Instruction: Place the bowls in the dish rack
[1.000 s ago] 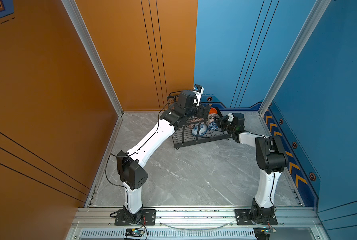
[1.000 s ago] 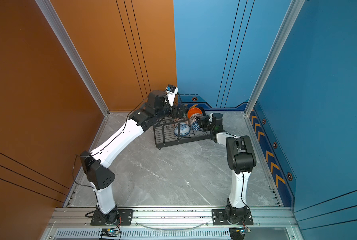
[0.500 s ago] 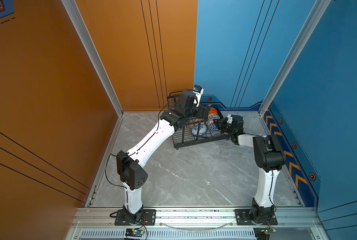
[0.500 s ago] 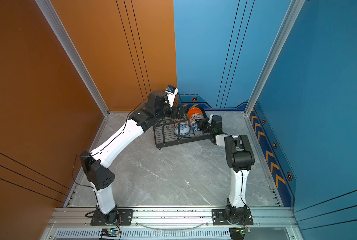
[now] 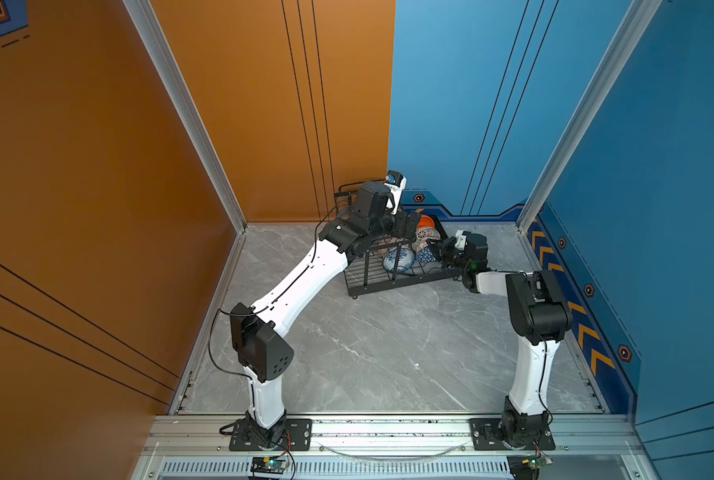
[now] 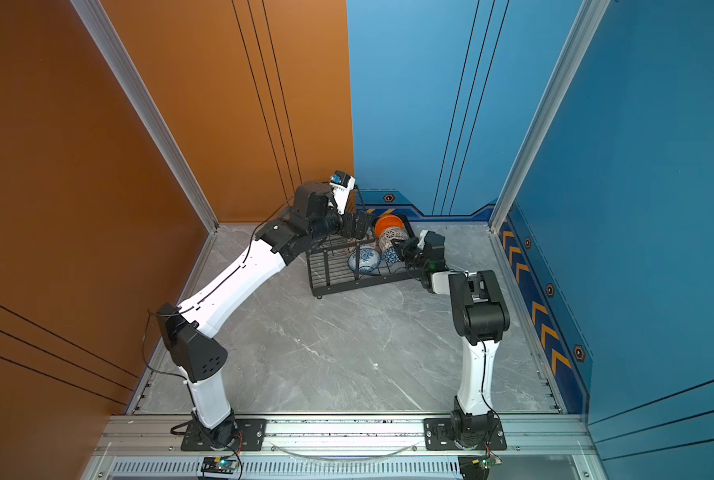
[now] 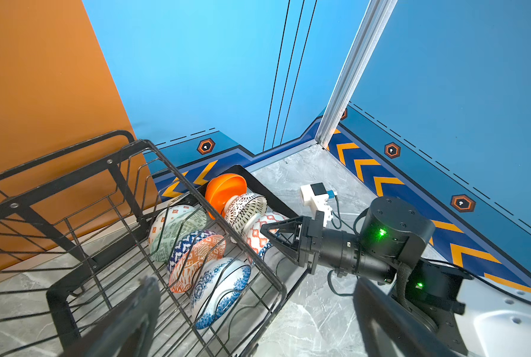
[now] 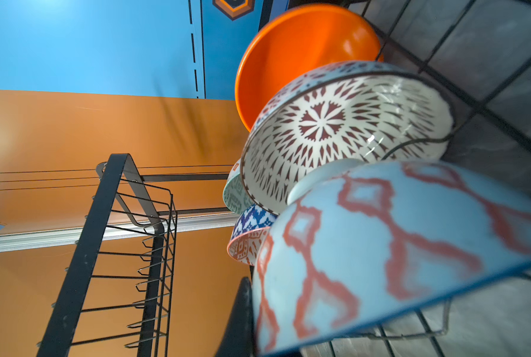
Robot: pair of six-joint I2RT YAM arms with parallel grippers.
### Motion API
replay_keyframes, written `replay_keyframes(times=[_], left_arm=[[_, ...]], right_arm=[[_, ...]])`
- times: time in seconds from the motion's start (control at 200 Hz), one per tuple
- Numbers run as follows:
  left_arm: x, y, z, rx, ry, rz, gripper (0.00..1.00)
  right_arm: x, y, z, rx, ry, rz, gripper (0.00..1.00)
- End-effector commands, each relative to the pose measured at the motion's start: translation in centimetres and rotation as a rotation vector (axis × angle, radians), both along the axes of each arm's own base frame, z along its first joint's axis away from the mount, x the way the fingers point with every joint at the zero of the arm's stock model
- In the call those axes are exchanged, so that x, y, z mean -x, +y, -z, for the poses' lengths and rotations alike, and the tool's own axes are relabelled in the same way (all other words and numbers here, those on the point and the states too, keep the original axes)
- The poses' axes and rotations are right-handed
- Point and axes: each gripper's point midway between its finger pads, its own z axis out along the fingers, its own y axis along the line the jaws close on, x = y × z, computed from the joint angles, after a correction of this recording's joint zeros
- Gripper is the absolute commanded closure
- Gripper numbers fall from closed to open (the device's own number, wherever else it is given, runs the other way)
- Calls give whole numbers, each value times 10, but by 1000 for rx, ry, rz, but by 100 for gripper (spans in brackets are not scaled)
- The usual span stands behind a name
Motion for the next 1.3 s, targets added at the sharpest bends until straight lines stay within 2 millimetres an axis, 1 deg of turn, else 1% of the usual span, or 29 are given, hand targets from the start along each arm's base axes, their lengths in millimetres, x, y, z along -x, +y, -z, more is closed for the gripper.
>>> replay_keyframes(times=[0.0, 0.145, 0.35, 0.671, 1.046, 1.126, 1.296], left_arm=[[12, 2, -12, 21, -7, 3, 2], [14, 3, -10, 17, -3, 2, 2], [17, 6, -11, 16, -4, -2, 2], [21, 10, -12, 12, -6, -4, 2], [29, 16, -11, 4, -4, -17, 2], [31, 15, -10, 2, -2, -18, 2], [32, 18, -11, -5, -10, -32, 2]], right_arm=[[11, 6, -7, 22, -8, -24, 100], [13, 5, -7, 32, 0, -22, 100], [19, 4, 5, 82, 62, -15, 100], [29, 13, 23, 139, 160, -38, 100], [34, 17, 36, 205, 253, -65, 100], [33, 19, 33, 206, 246, -70, 100], [33, 21, 33, 212, 254, -76, 100]])
